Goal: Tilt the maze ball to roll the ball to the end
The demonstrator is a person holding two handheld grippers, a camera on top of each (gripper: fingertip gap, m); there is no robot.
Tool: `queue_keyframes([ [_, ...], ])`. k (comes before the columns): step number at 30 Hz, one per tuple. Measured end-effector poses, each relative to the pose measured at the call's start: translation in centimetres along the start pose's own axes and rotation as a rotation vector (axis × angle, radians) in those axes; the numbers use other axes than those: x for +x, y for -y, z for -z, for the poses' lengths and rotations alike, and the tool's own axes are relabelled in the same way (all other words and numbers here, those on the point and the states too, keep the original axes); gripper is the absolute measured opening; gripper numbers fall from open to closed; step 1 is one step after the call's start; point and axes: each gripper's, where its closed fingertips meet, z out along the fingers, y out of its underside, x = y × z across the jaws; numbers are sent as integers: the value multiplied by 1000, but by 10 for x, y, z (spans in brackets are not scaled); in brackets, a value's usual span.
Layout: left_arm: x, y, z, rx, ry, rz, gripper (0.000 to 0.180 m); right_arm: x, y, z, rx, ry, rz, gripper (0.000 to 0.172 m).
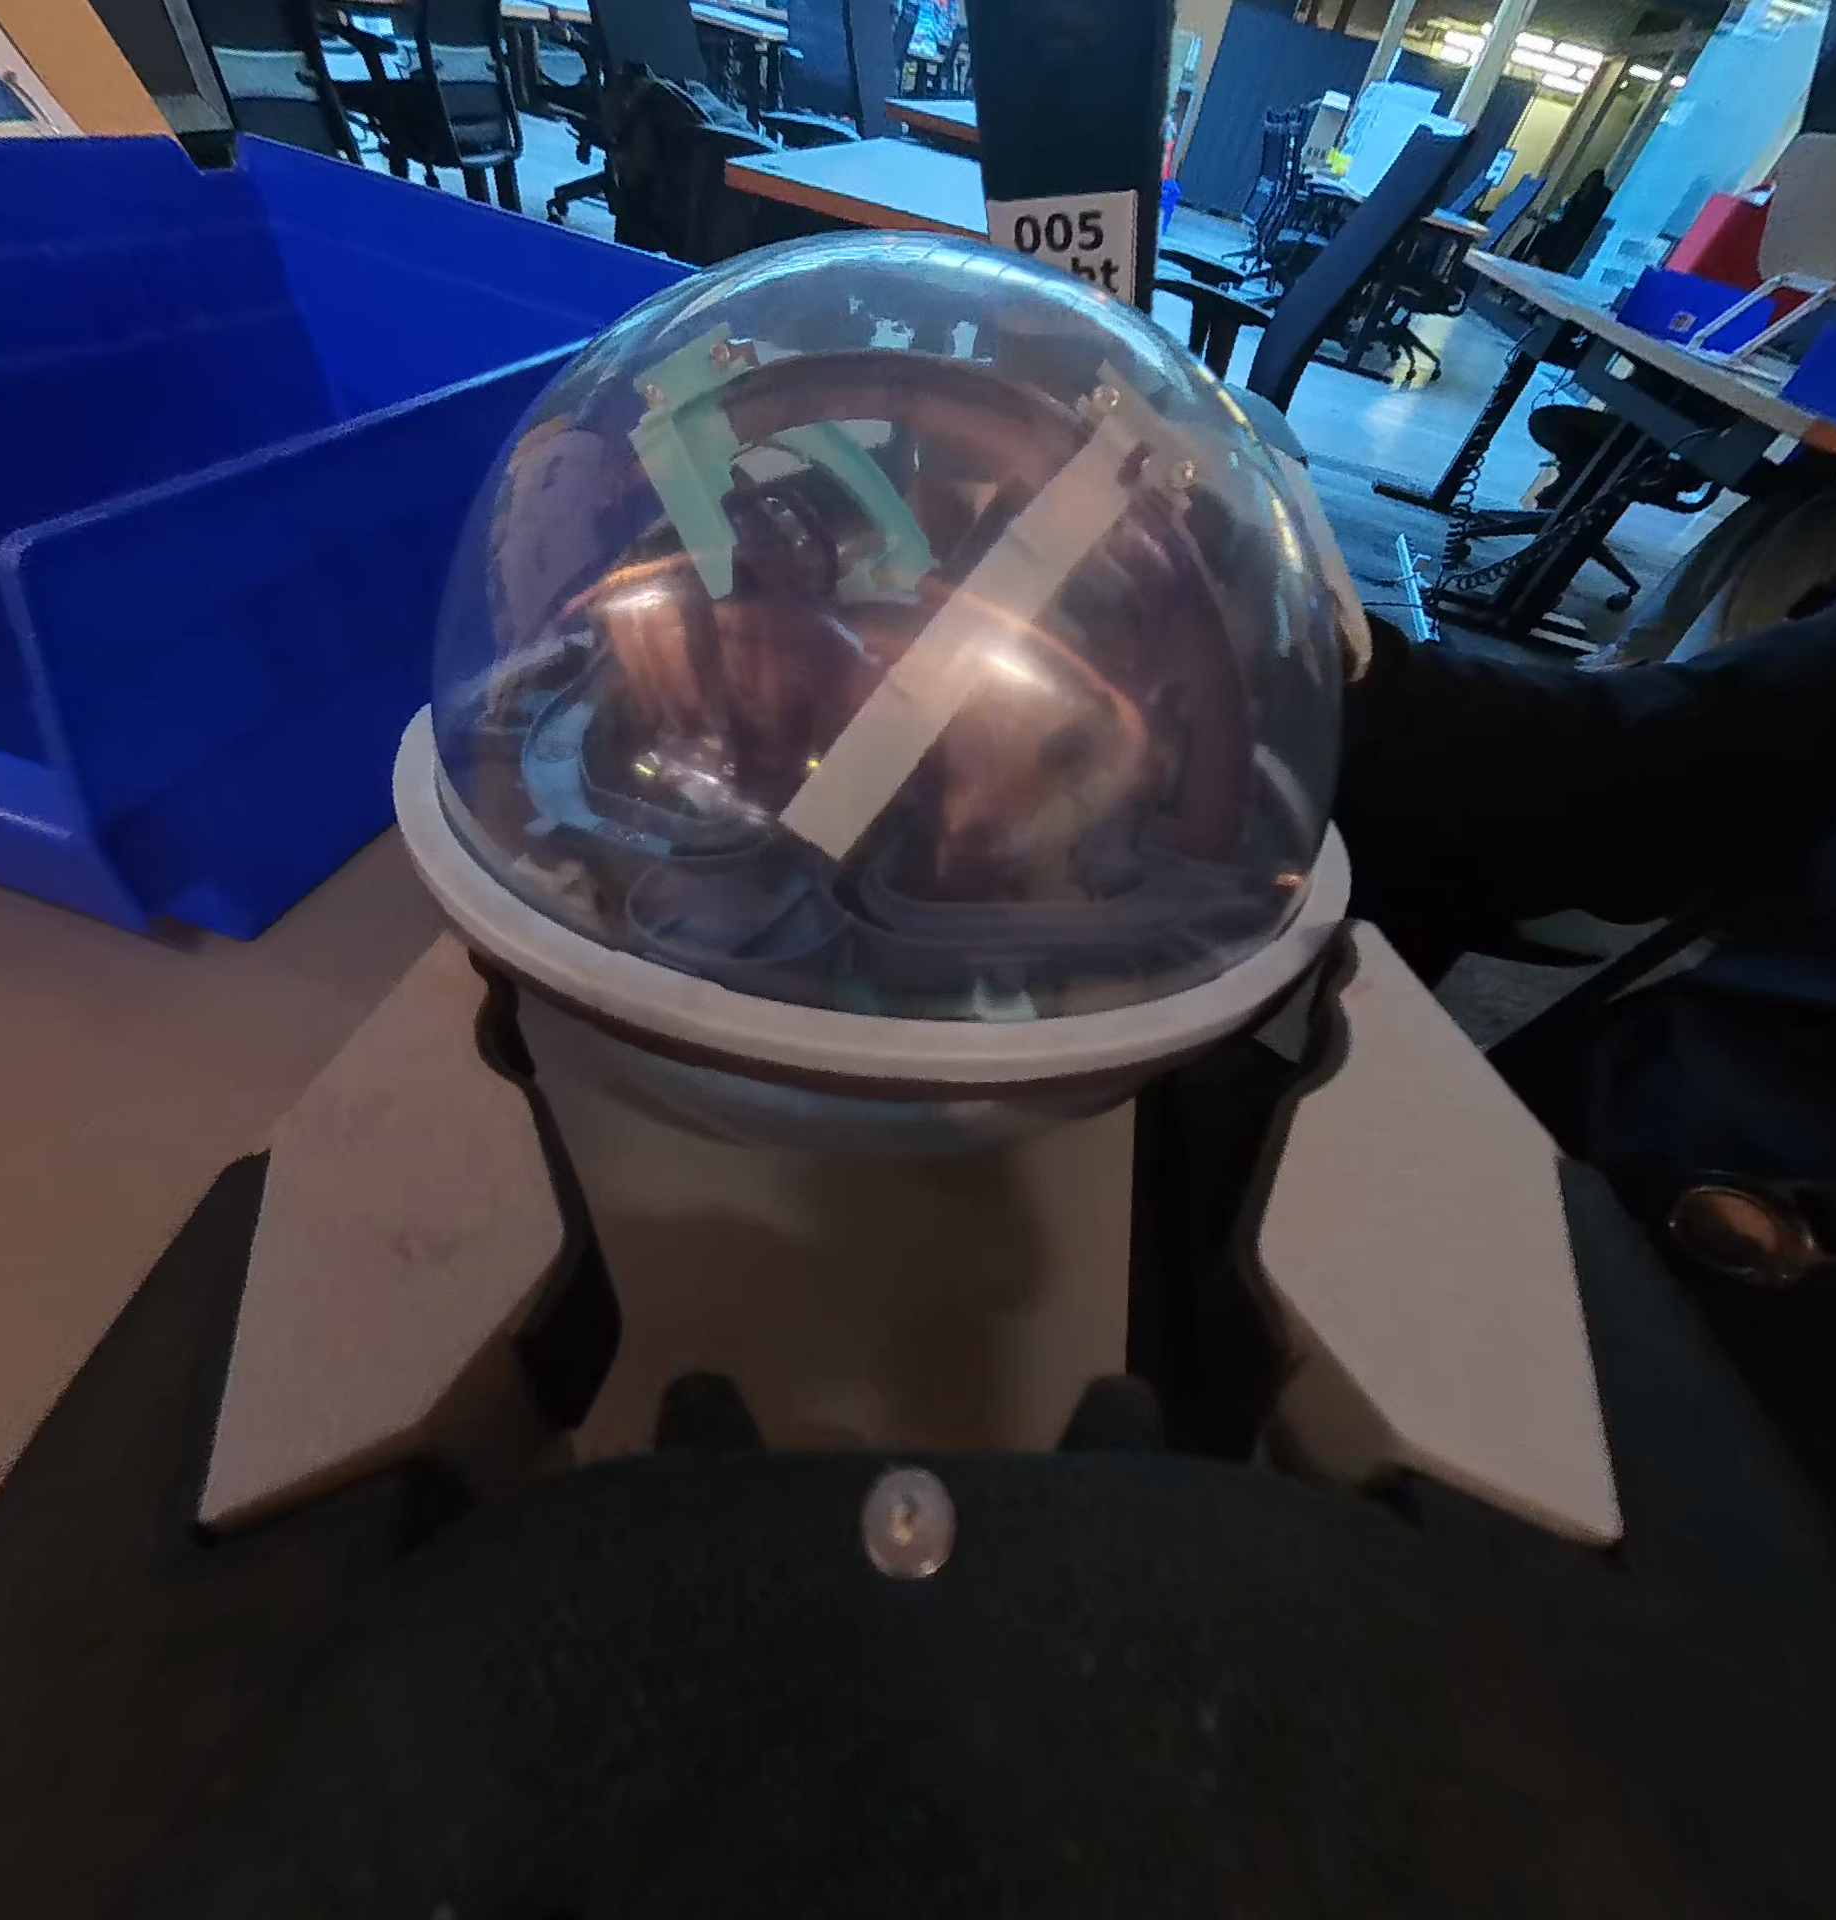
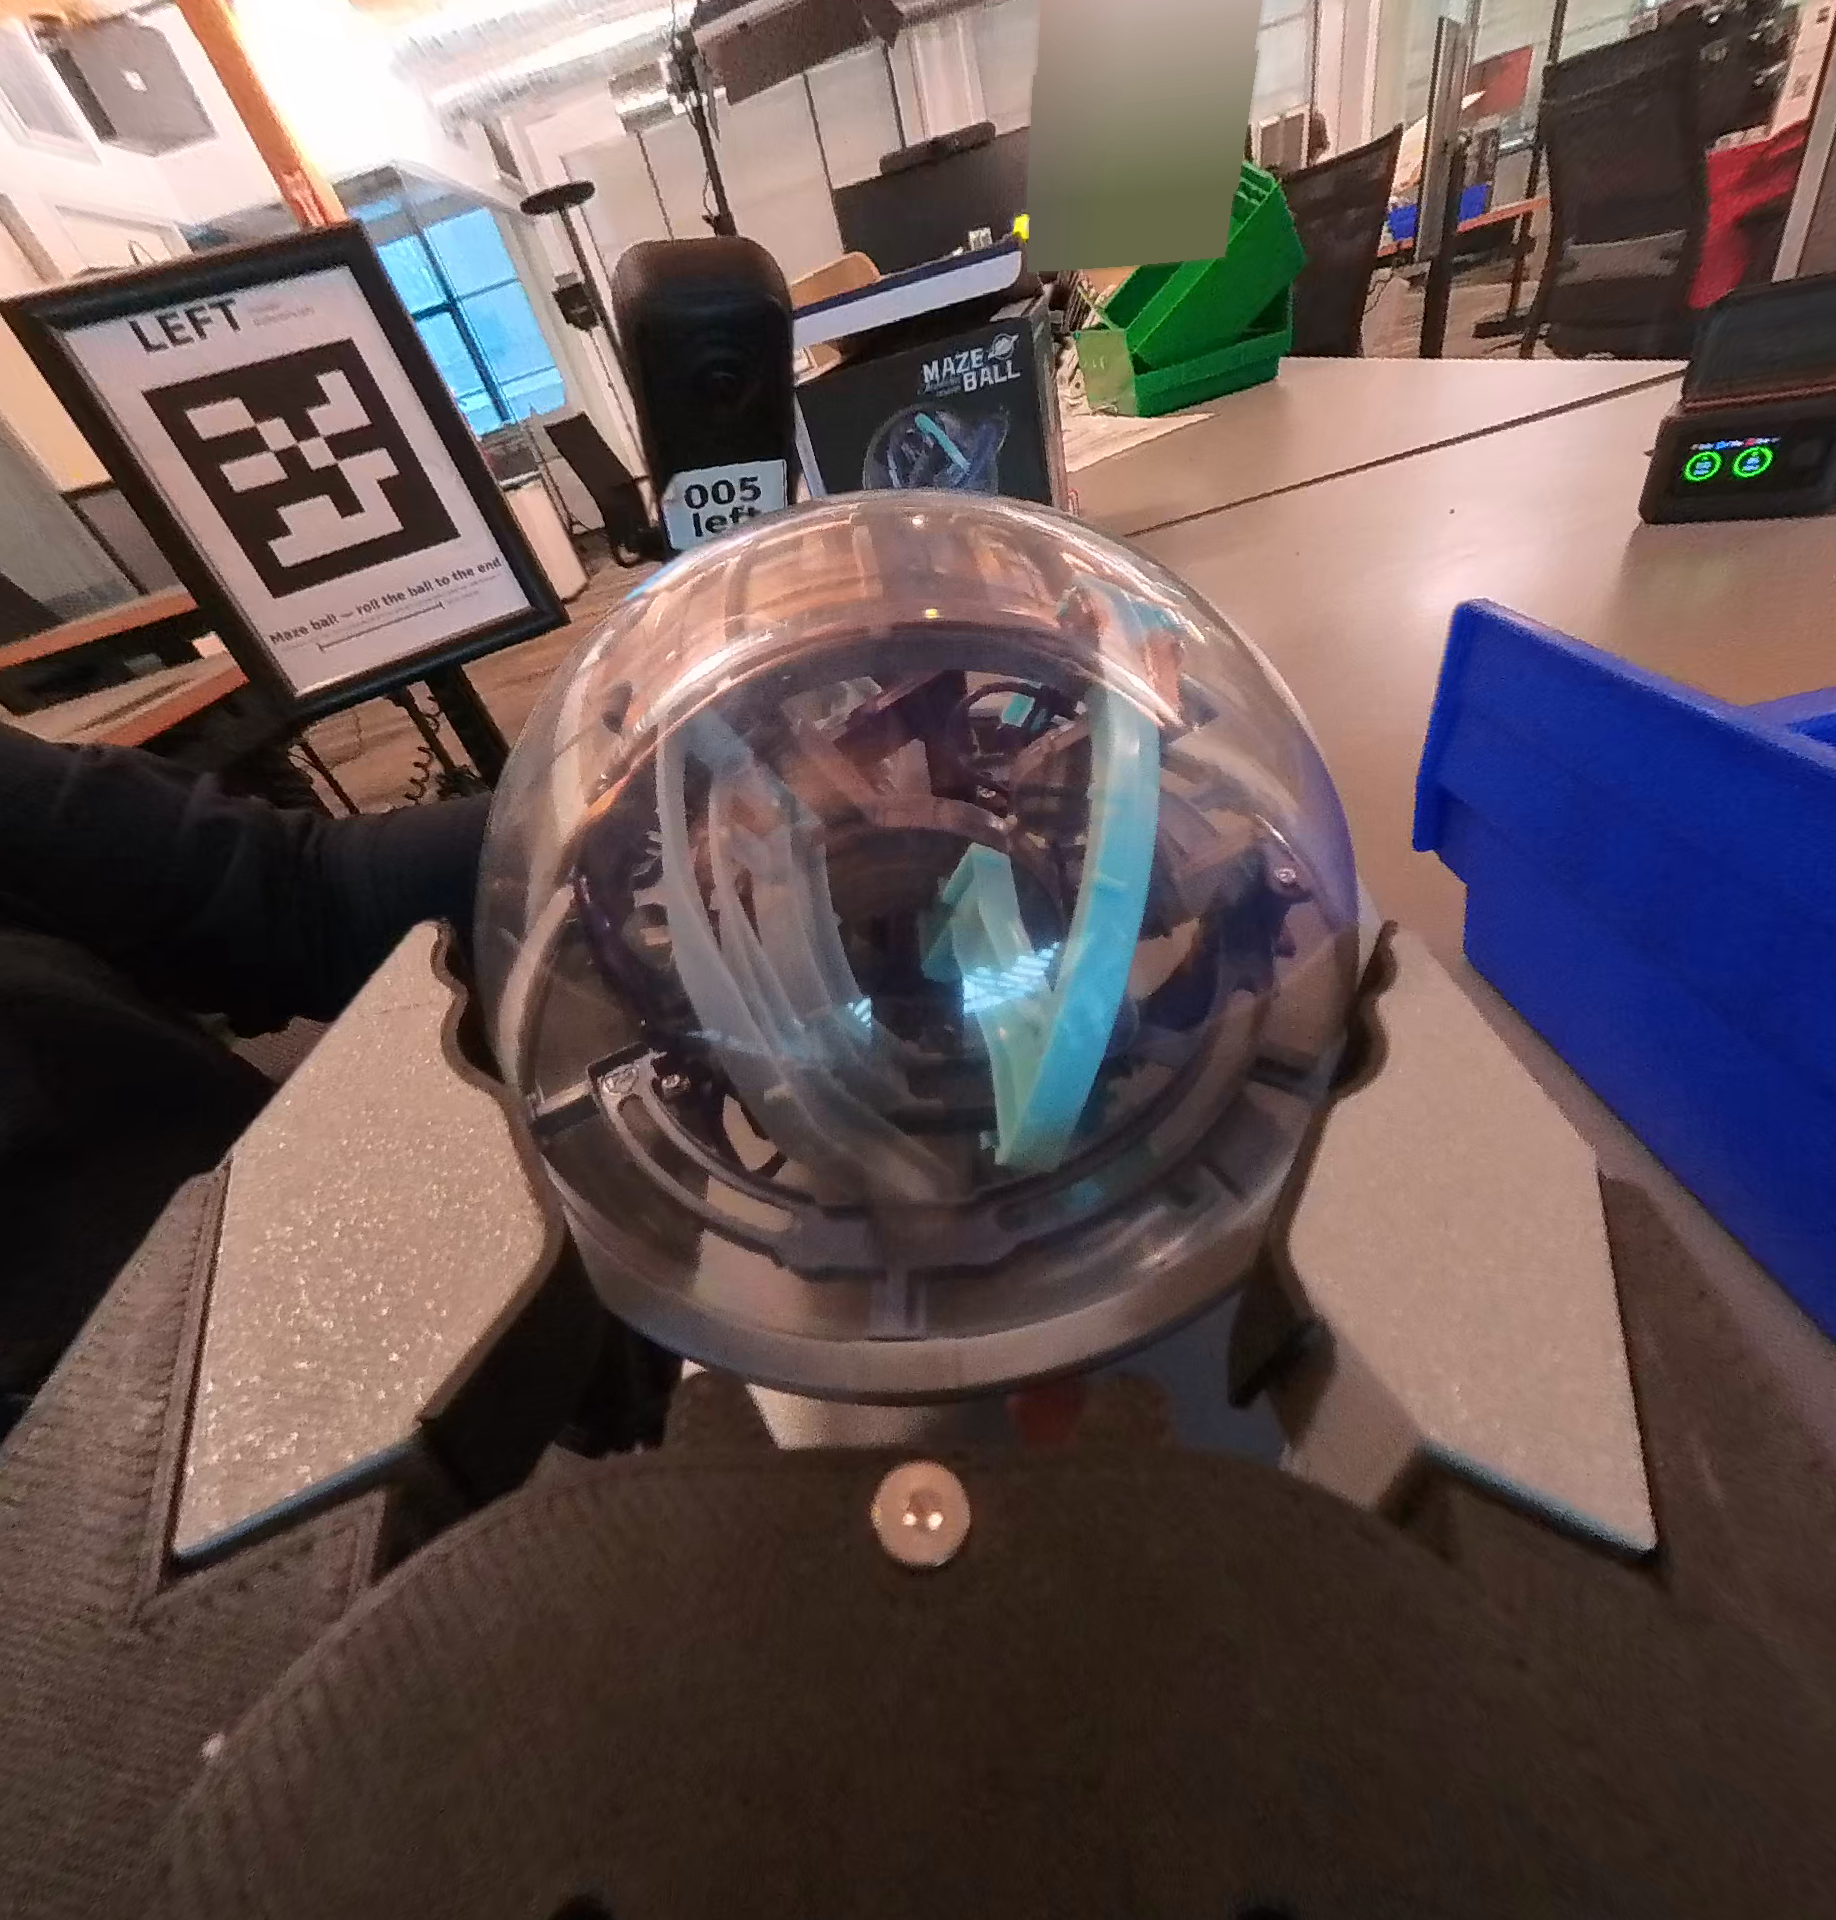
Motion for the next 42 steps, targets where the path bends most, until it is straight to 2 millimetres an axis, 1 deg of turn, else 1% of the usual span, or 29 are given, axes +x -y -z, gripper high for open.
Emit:
queue_keyframes([
  [8,2,2,-1,-25,-8,64,146,0,2,1,-10,11,-65,157],
  [17,10,7,0,-72,-4,131,146,-5,7,4,-14,36,-126,157],
  [28,13,15,1,-31,21,-2,146,-12,16,7,8,18,12,157],
  [34,12,14,2,-29,51,-119,147,-15,16,7,24,10,133,156],
  [38,9,9,3,-31,67,-199,147,-15,12,4,26,-4,217,157],
  [42,4,0,2,-45,64,-205,147,-11,5,2,5,-15,233,156],
])
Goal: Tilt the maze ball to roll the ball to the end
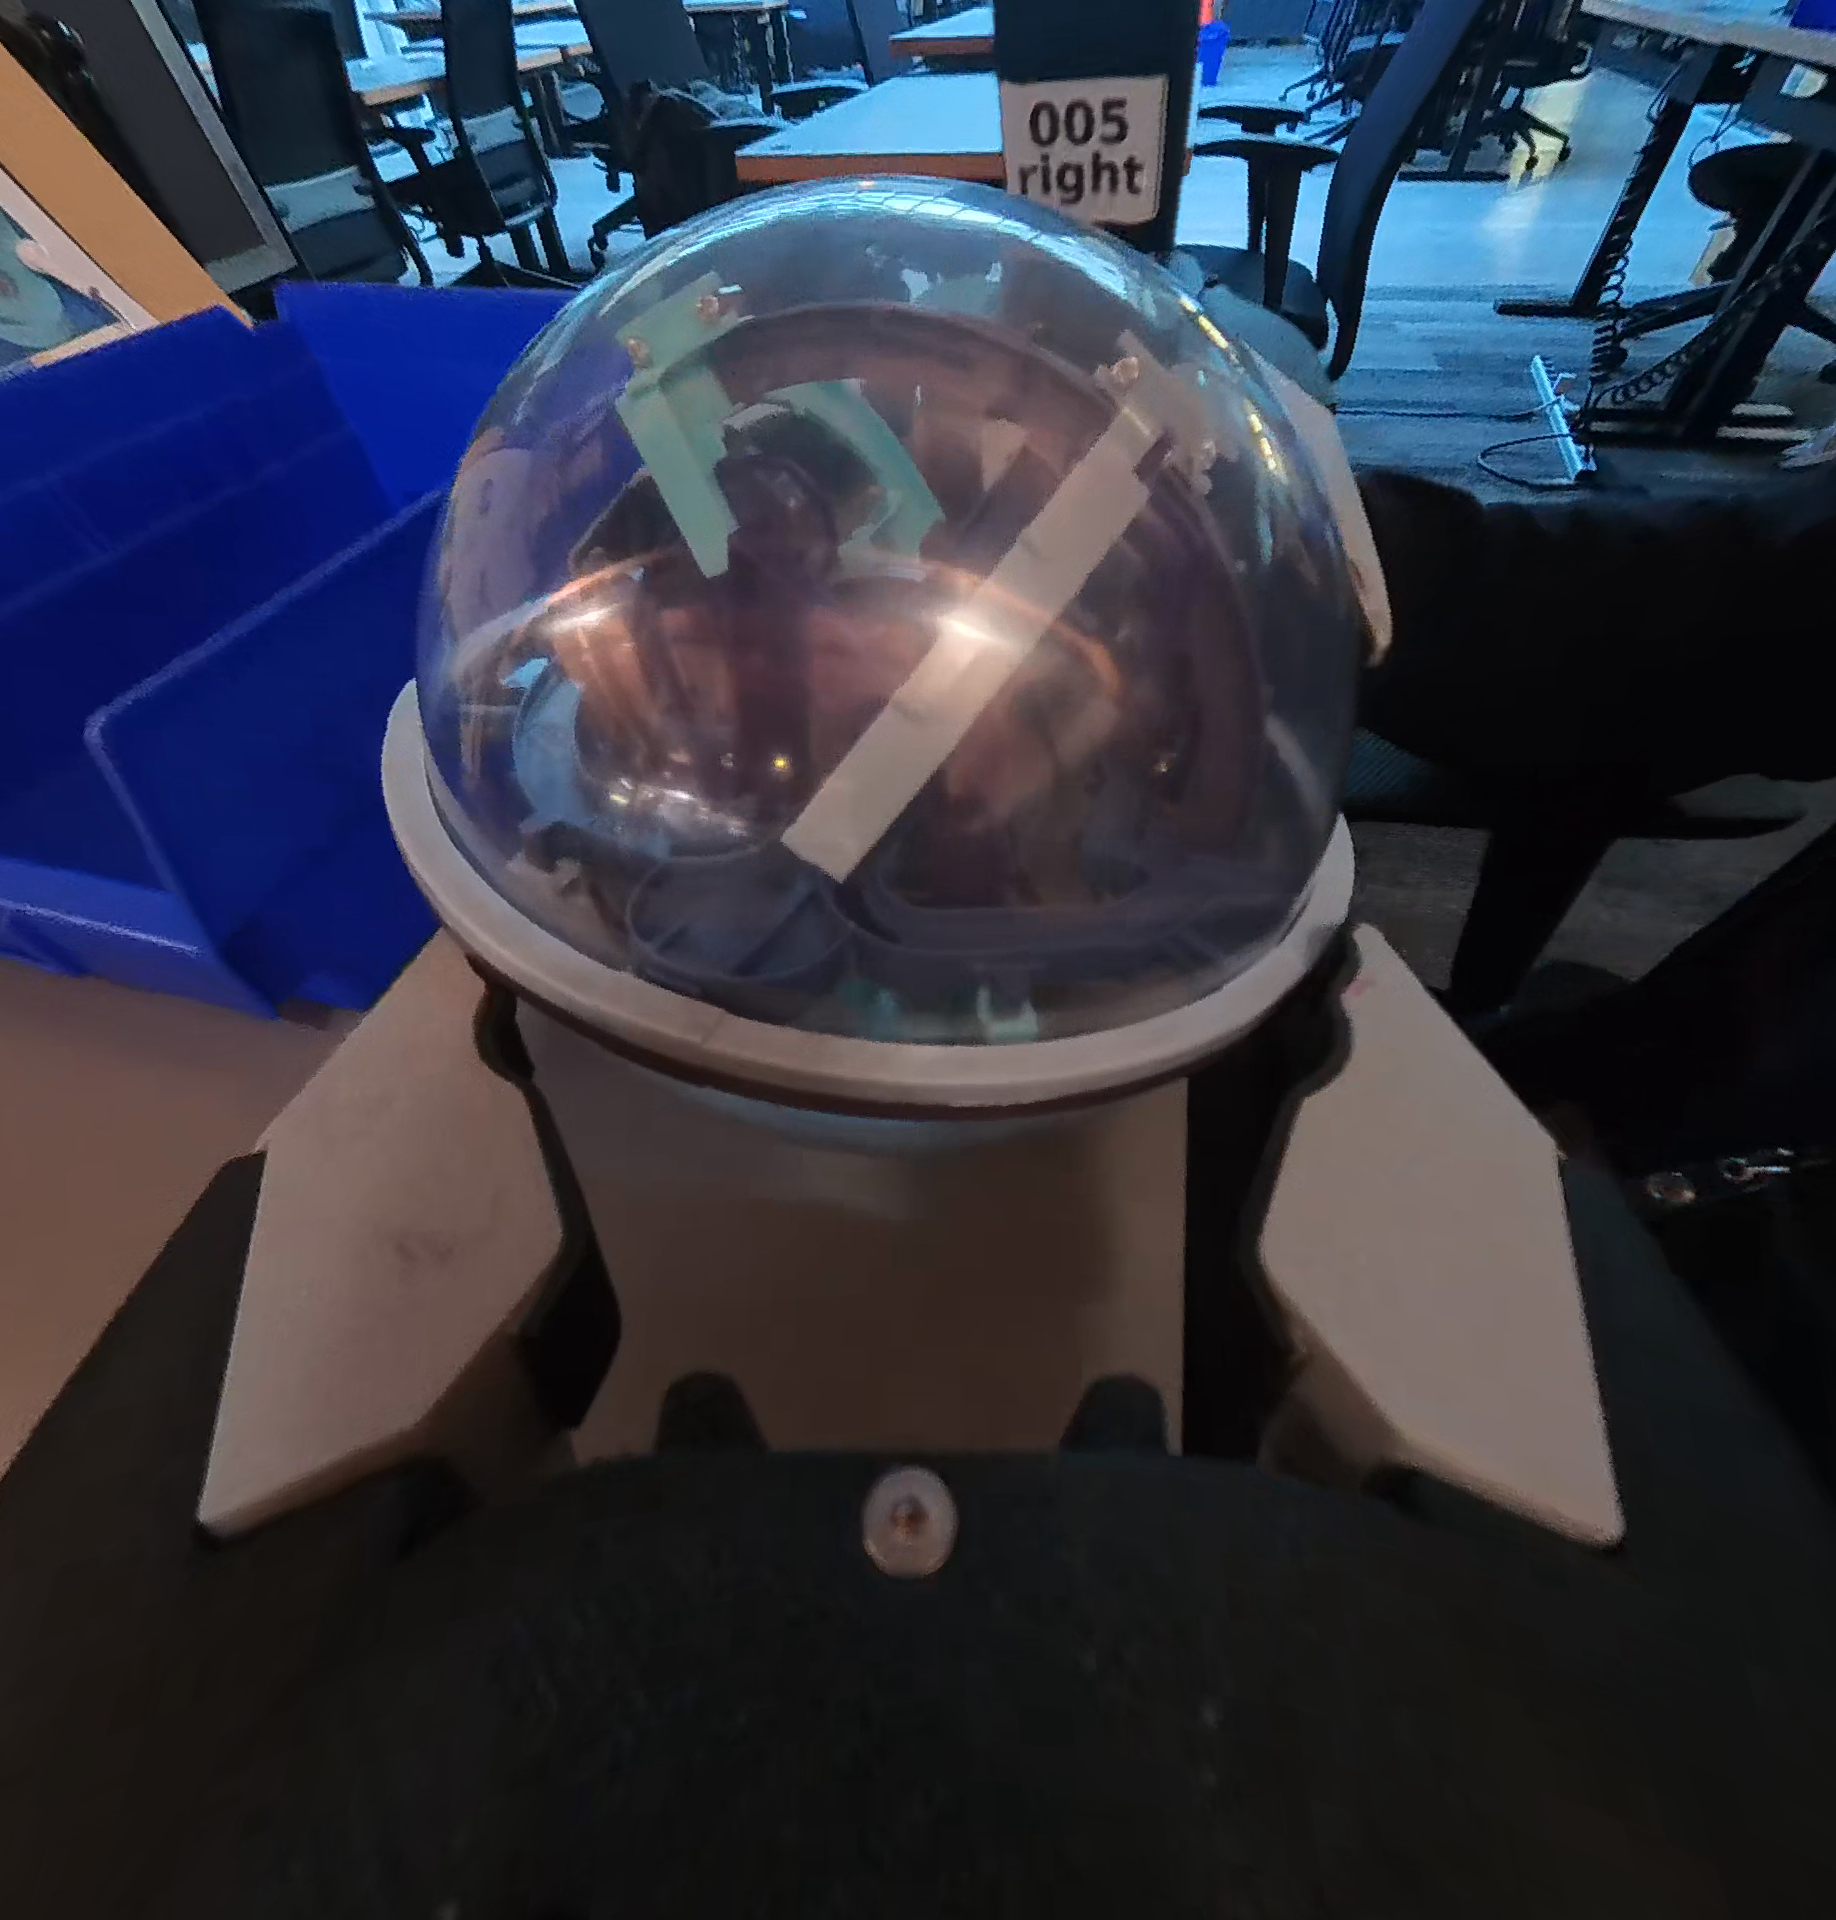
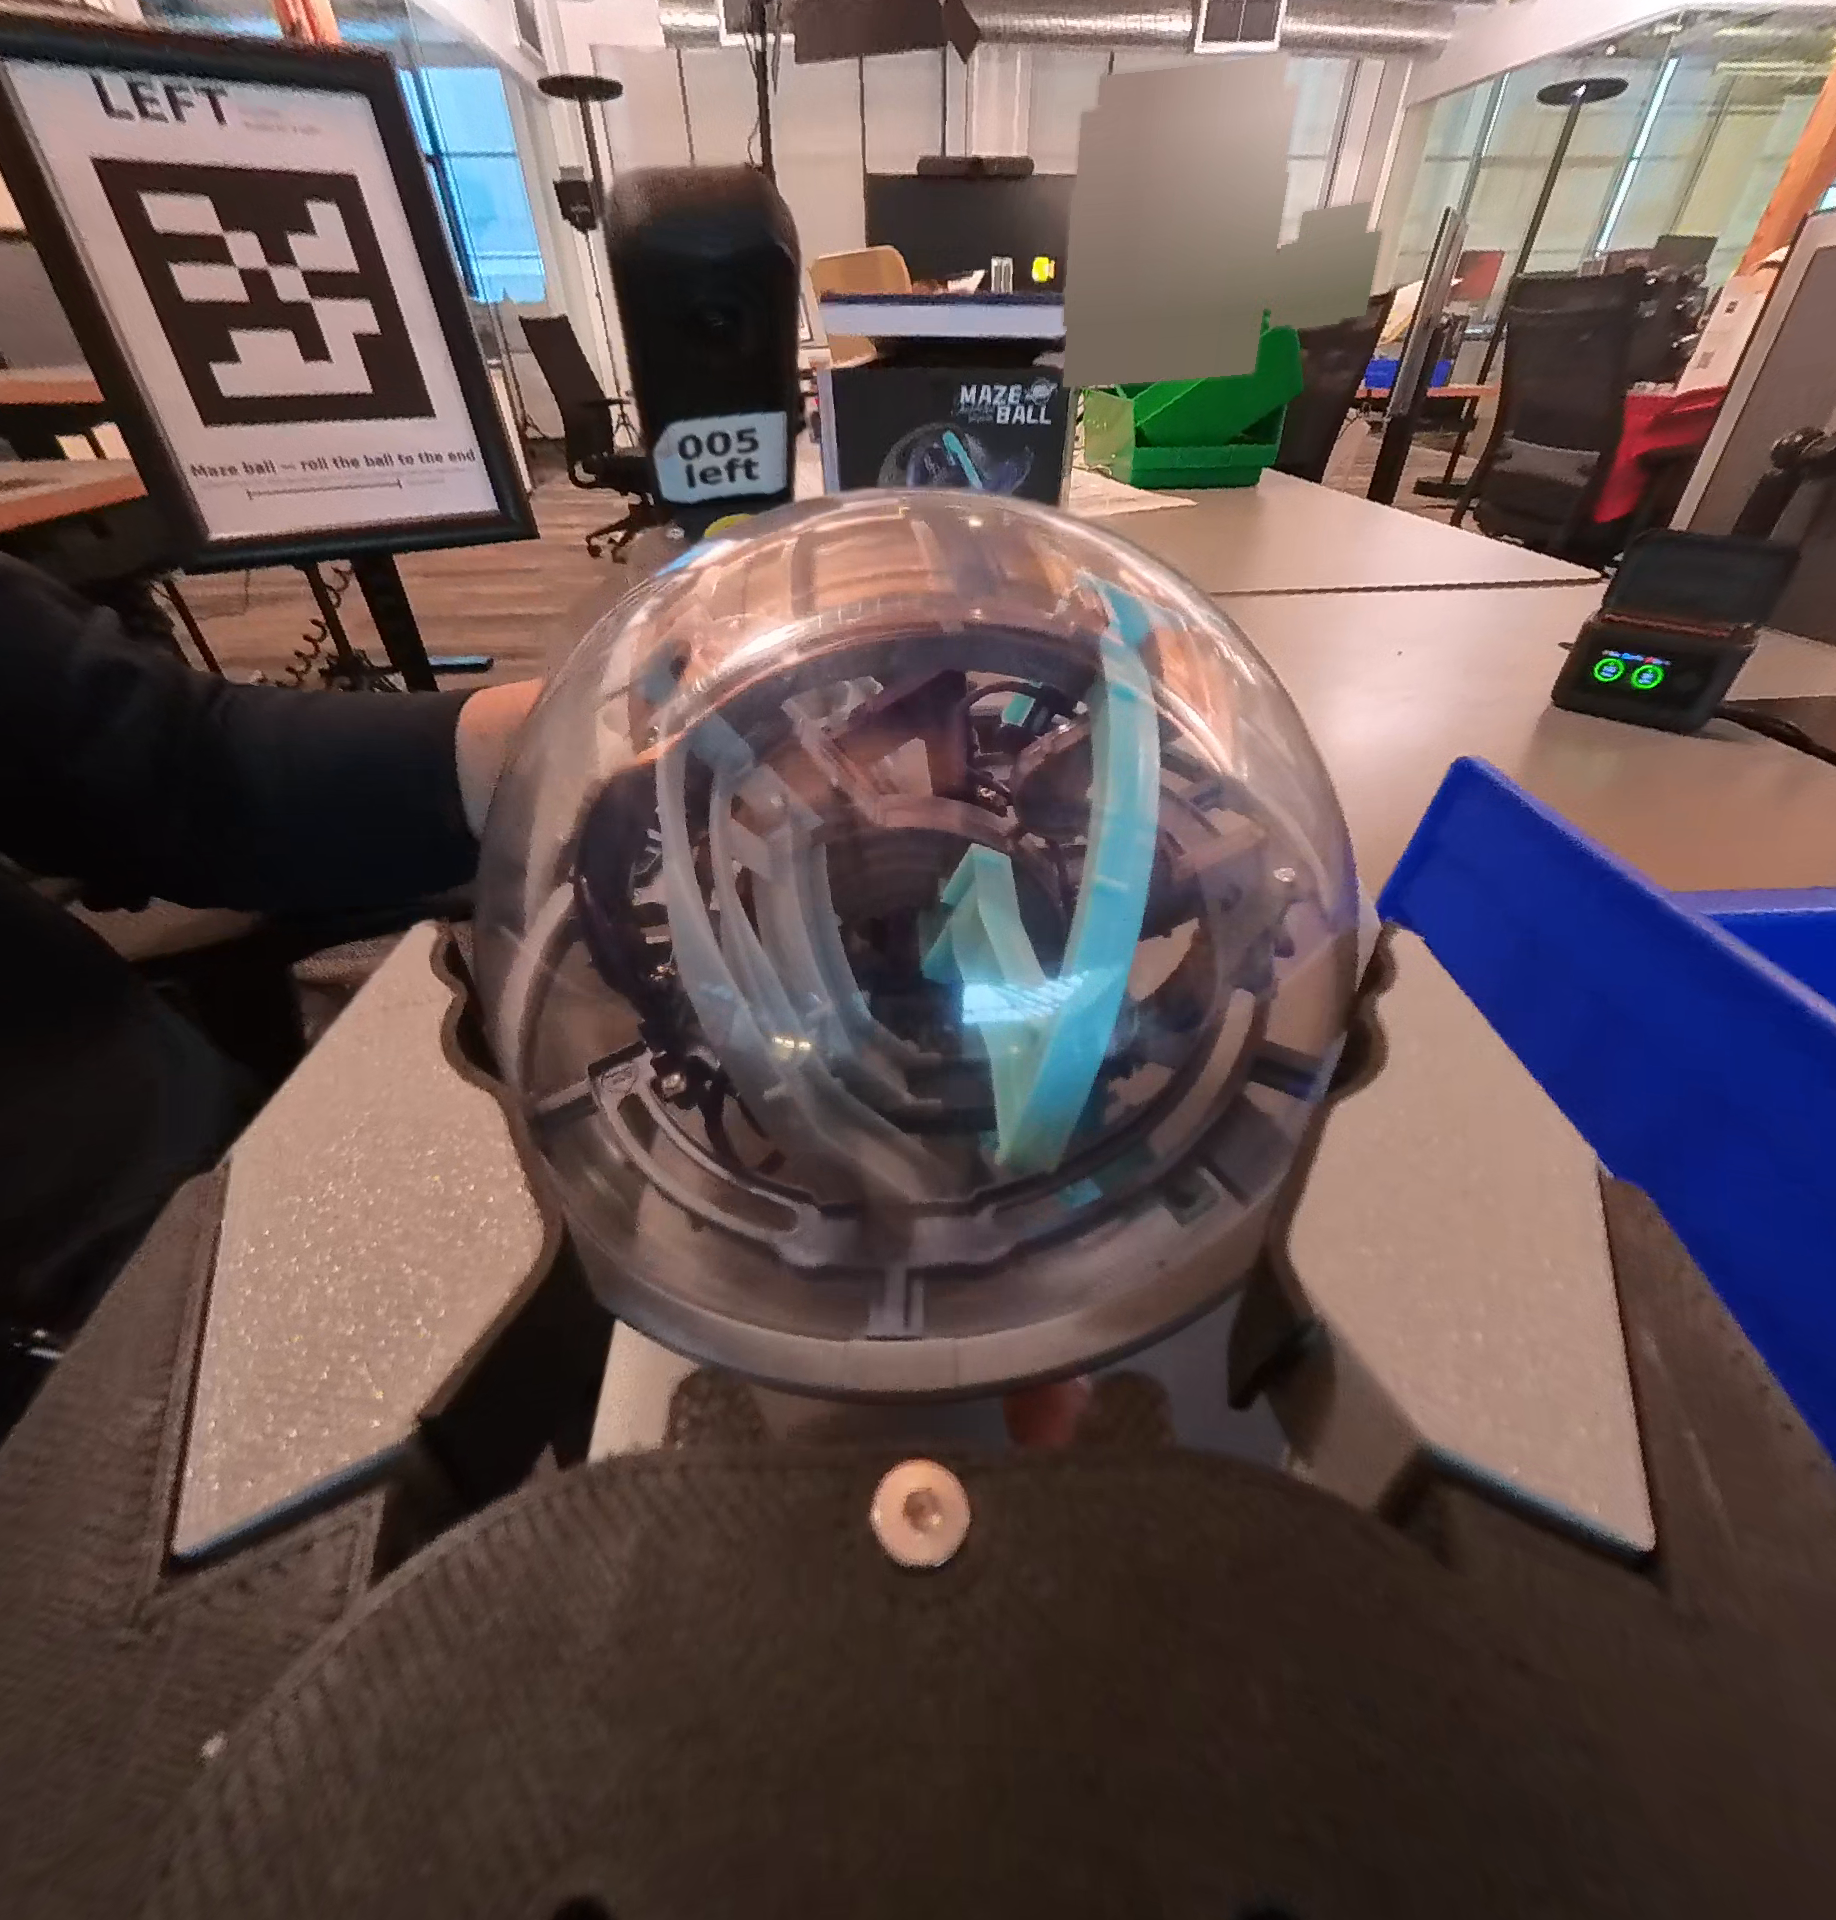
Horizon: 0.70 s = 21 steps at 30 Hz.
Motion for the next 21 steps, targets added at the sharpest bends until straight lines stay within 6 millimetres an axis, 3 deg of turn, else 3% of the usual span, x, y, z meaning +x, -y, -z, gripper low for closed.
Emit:
queue_keyframes([
  [4,-3,-15,-4,-58,3,-5,147,2,-8,-2,-39,-22,57,157],
  [11,-3,-3,2,1,-38,126,139,-2,-8,-3,-52,-41,148,157],
  [17,7,-19,2,-107,-157,378,134,-2,-9,-3,-57,-42,144,157],
  [21,18,-16,-1,-90,-273,592,143,-5,-5,-2,-39,-25,122,157],
])
